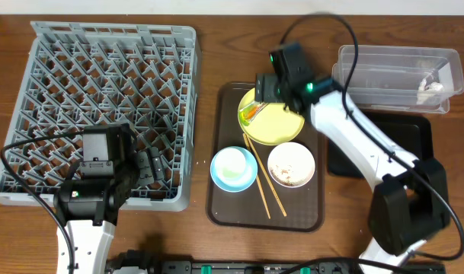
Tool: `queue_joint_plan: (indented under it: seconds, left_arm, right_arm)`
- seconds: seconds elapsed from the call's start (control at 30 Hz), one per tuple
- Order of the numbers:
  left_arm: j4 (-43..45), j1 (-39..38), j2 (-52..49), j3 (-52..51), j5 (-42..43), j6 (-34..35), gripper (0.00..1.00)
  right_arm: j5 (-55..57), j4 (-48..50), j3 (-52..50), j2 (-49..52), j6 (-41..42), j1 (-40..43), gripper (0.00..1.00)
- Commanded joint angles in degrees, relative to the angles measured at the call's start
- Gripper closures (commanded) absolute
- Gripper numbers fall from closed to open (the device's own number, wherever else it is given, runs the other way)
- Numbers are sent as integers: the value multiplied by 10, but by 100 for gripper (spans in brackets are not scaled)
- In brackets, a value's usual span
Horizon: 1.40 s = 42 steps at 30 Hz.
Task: Sort waste into correct bins and load items into the dishwasher
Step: 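Move the right gripper back to the plate and grasp the green wrapper, then carry the green wrapper with the right gripper into the clear bin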
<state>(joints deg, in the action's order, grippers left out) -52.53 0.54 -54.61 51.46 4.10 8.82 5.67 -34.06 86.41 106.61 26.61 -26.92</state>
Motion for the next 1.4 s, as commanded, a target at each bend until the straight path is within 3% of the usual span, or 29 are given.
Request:
queue_joint_plan:
  seconds: [0.0,0.23,0.7,1.0,1.1,1.2,1.37]
  left_arm:
    - [-1,-3,0,14,-1,1,11]
    - [-2,-3,0,14,-1,1,11]
    - [-2,-3,0,13,-1,1,11]
    - [-2,-3,0,13,-1,1,11]
    - [-2,-3,0,13,-1,1,11]
    - [-2,-3,0,13,-1,1,11]
    - [-2,-3,0,13,-1,1,11]
  right_arm:
    - [5,-57,101,44,5,-3,12]
    - [-17,-115,146,154,54,-9,12]
    - [-10,-113,146,218,98,-24,19]
    - [-10,-137,146,242,111,-25,43]
    - [-10,-137,146,242,111,-25,66]
    - [-10,-147,147,239,111,-23,96]
    - [-3,-165,147,202,87,-6,99]
